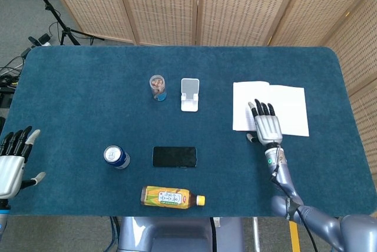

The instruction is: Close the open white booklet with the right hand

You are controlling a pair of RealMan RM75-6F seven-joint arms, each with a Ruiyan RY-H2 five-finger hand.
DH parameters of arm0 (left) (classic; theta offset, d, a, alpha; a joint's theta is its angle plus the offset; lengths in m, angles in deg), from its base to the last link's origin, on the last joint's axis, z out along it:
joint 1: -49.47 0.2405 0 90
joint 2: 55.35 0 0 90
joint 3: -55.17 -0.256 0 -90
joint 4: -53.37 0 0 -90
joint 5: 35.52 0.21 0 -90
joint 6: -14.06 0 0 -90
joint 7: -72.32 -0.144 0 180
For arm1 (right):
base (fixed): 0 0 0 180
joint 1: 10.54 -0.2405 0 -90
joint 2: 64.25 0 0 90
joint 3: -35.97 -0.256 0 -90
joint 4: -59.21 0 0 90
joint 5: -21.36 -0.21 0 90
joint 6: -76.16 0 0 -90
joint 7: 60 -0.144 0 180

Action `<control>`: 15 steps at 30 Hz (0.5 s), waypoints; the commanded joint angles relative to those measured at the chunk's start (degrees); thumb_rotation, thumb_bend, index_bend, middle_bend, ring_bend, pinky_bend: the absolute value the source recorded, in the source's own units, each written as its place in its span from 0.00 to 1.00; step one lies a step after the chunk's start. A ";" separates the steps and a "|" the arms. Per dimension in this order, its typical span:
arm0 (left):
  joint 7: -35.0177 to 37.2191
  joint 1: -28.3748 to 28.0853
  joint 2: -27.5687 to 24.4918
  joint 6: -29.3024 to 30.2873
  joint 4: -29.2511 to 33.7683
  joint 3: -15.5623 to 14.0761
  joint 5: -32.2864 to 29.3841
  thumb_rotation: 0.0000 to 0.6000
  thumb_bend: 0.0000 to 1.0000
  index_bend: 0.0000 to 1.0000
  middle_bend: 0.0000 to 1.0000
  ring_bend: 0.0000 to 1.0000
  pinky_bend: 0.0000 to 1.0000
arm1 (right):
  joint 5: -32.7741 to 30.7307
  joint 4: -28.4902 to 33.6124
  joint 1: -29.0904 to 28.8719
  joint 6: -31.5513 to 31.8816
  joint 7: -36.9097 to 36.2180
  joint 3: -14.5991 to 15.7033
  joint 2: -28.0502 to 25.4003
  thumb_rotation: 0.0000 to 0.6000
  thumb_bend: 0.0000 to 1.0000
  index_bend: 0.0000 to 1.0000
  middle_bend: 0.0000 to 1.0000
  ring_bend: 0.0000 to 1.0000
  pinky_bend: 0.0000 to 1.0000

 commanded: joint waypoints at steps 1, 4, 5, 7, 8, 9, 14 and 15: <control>-0.02 -0.02 0.00 -0.05 -0.01 -0.02 0.01 1.00 0.05 0.00 0.00 0.00 0.00 | -0.14 -0.75 -0.14 -0.26 -0.27 -0.02 0.28 1.00 0.26 0.00 0.00 0.00 0.00; -0.11 -0.13 0.09 -0.27 0.06 -0.12 0.13 1.00 0.05 0.00 0.00 0.00 0.00 | -0.34 -1.62 -0.31 -0.51 -0.53 -0.07 0.71 1.00 0.26 0.00 0.00 0.00 0.00; -0.23 -0.19 0.13 -0.34 0.07 -0.23 0.32 1.00 0.05 0.00 0.00 0.00 0.00 | -0.34 -1.83 -0.40 -0.48 -0.56 -0.13 0.84 1.00 0.26 0.00 0.00 0.00 0.00; -0.52 -0.24 0.23 -0.42 0.08 -0.43 0.65 1.00 0.05 0.00 0.00 0.00 0.00 | -0.25 -2.20 -0.62 -0.33 -0.72 -0.26 1.11 1.00 0.26 0.00 0.00 0.00 0.00; -0.55 -0.24 0.23 -0.45 0.11 -0.46 0.65 1.00 0.05 0.00 0.00 0.00 0.00 | -0.23 -2.29 -0.69 -0.36 -0.73 -0.27 1.13 1.00 0.26 0.00 0.00 0.00 0.00; -0.52 -0.23 0.22 -0.45 0.16 -0.47 0.64 1.00 0.05 0.00 0.00 0.00 0.00 | -0.23 -2.38 -0.79 -0.37 -0.74 -0.34 1.15 1.00 0.26 0.00 0.00 0.00 0.00; -0.07 -0.09 -0.03 -0.19 0.24 -0.19 0.19 1.00 0.05 0.00 0.00 0.00 0.00 | -0.45 -2.68 -0.97 -0.50 -0.91 -0.56 1.12 1.00 0.26 0.00 0.00 0.00 0.00; -0.02 -0.08 -0.05 -0.18 0.25 -0.19 0.19 1.00 0.05 0.00 0.00 0.00 0.00 | -0.61 -2.81 -0.98 -0.64 -0.92 -0.61 1.15 1.00 0.26 0.00 0.00 0.00 0.00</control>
